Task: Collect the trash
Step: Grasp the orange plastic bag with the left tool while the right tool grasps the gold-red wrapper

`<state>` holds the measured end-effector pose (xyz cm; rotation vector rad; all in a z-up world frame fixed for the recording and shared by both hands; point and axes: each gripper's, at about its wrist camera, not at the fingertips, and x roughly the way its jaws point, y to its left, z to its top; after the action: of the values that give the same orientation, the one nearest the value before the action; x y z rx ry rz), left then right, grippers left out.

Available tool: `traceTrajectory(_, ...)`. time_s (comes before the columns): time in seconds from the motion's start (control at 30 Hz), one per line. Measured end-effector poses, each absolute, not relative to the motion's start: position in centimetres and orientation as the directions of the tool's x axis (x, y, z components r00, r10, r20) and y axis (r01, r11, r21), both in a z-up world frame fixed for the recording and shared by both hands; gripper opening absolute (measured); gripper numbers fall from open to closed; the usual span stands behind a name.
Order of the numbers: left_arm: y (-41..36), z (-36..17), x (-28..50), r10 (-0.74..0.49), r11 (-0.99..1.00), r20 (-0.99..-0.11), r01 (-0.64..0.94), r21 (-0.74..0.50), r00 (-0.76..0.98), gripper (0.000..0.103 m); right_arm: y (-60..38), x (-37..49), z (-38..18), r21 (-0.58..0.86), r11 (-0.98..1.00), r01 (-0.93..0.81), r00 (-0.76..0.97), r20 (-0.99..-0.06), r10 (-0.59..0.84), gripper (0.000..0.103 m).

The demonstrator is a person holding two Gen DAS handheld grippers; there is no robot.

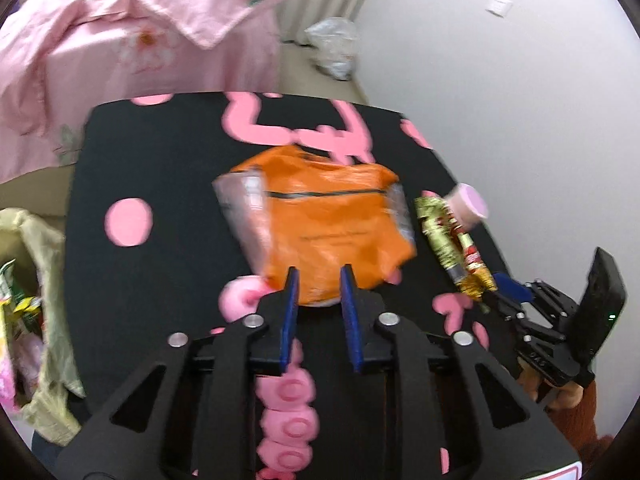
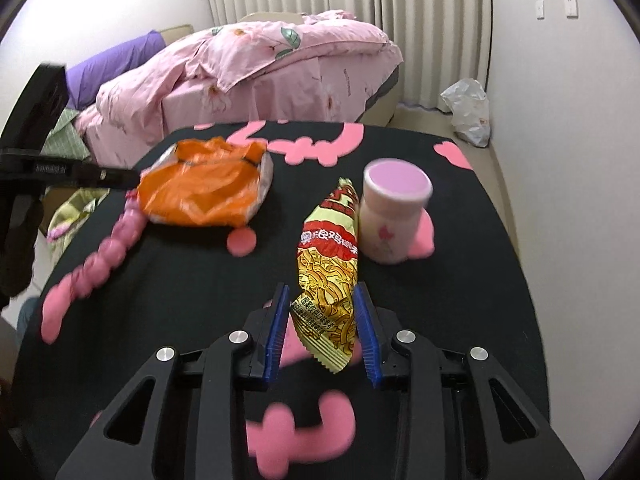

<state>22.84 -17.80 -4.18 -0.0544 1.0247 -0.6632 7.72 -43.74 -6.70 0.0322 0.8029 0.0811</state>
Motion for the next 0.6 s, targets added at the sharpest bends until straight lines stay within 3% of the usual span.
traceTrajectory(0.07, -18.0, -3.7, 22.6, -0.572, 0.777, -0.737, 0.526, -0.346, 0.36, 0.053, -43.7, 6.3, -7.0, 0.012, 0.999, -0.053, 0.68, -0.731, 0.045, 0.032)
traceTrajectory(0.17, -18.7, -2.9, 22.9, -0.566, 0.773, -0.689, 0.58, -0.255, 0.452, 0.069, -43.1, 4.7, -7.8, -0.008, 0.994, -0.108, 0.658, -0.75, 0.065, 0.037)
traceTrajectory(0.23, -19.6, -3.4, 24.1, -0.504, 0.8, -0.709, 0.575, -0.17, 0.492, 0.075, -42.8, 3.9, -8.2, 0.005, 0.992, -0.13, 0.654, -0.751, 0.09, 0.054)
traceTrajectory(0.27, -20.0, -3.9, 24.6, -0.487, 0.802, -0.724, 0.578, -0.15, 0.489, 0.079, -42.8, 3.4, -8.3, 0.012, 0.99, -0.14, 0.661, -0.744, 0.102, 0.055)
traceTrajectory(0.37, -20.5, -5.5, 26.9, -0.443, 0.815, -0.778, 0.562, -0.142, 0.446, 0.082, -43.2, 2.6, -8.2, 0.052, 0.99, -0.133, 0.684, -0.718, 0.13, 0.055)
traceTrajectory(0.5, -20.0, -6.2, 30.3, -0.46, 0.844, -0.792, 0.475, -0.25, 0.4, 0.082, -44.7, 2.3, -8.4, 0.117, 0.989, -0.095, 0.705, -0.693, 0.15, 0.055)
traceTrajectory(0.6, -21.7, -7.2, 31.4, -0.409, 0.844, -0.839, 0.497, -0.199, 0.359, 0.082, -45.4, 2.6, -9.0, 0.147, 0.987, -0.064, 0.695, -0.704, 0.15, 0.055)
